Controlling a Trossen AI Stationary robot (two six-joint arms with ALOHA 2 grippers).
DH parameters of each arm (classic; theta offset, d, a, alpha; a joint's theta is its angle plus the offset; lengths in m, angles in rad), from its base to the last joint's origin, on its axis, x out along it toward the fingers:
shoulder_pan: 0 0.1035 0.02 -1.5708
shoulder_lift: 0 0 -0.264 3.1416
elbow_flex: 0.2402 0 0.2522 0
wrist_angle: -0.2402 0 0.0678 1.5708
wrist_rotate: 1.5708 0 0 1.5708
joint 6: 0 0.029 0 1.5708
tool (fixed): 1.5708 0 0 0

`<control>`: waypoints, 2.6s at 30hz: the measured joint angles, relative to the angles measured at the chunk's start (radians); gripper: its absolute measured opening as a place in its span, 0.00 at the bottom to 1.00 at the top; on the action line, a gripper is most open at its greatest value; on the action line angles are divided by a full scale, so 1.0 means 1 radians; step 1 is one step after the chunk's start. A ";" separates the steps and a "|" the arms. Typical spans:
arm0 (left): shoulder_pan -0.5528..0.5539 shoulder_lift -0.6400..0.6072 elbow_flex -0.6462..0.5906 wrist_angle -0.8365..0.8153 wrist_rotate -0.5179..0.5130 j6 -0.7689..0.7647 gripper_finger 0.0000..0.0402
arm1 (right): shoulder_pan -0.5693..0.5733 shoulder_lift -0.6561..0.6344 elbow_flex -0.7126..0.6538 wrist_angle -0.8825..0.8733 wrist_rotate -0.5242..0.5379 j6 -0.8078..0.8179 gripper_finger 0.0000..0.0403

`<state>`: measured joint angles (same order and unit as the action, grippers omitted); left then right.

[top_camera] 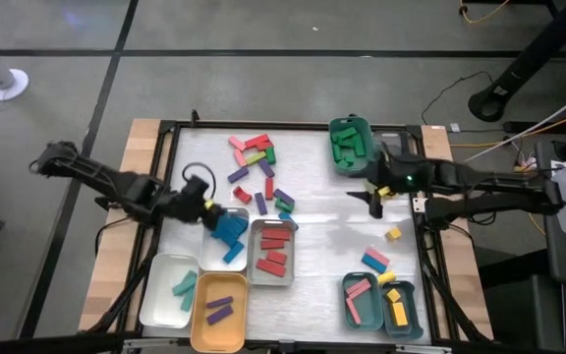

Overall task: Sort blocks
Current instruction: Put the purple block into the yellow bin

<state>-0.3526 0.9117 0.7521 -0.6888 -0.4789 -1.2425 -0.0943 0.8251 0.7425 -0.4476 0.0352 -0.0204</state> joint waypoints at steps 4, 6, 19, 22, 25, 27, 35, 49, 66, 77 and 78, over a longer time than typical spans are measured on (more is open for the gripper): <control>0.186 0.003 0.000 0.044 0.000 0.221 0.33 | 0.003 -0.086 -0.172 0.141 -0.004 0.094 0.59; 0.280 0.017 0.000 0.118 0.001 0.346 0.33 | 0.002 -0.097 -0.236 0.204 -0.023 0.122 0.59; 0.725 0.278 0.000 0.324 0.304 0.815 0.33 | 0.002 -0.054 -0.489 0.713 -0.046 0.188 0.59; 0.776 0.365 0.000 0.334 0.370 0.858 0.33 | 0.002 -0.055 -0.491 0.719 -0.046 0.188 0.59; 0.809 0.456 0.004 0.332 0.420 0.892 0.33 | 0.002 -0.055 -0.491 0.720 -0.046 0.187 0.59; 0.821 0.517 0.018 0.331 0.445 0.913 0.33 | 0.002 -0.055 -0.491 0.719 -0.046 0.177 0.59; 0.835 0.688 0.113 0.322 0.448 1.015 0.33 | 0.002 -0.055 -0.491 0.721 -0.046 0.170 0.59; 0.839 0.721 0.176 0.144 0.337 1.022 0.33 | 0.002 -0.055 -0.491 0.706 -0.046 0.113 0.59; 0.838 0.802 0.178 0.155 0.298 1.037 0.29 | 0.002 -0.055 -0.491 0.704 -0.046 0.111 0.59; 0.839 0.752 0.268 0.100 0.298 1.041 0.20 | 0.002 -0.055 -0.491 0.705 -0.046 0.111 0.59; 0.839 0.743 0.291 0.071 0.304 1.041 0.20 | 0.002 -0.055 -0.491 0.706 -0.046 0.111 0.59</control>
<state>0.4862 1.6544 1.0432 -0.6182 -0.1746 -0.2016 -0.0921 0.7704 0.2516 0.2580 -0.0109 0.0910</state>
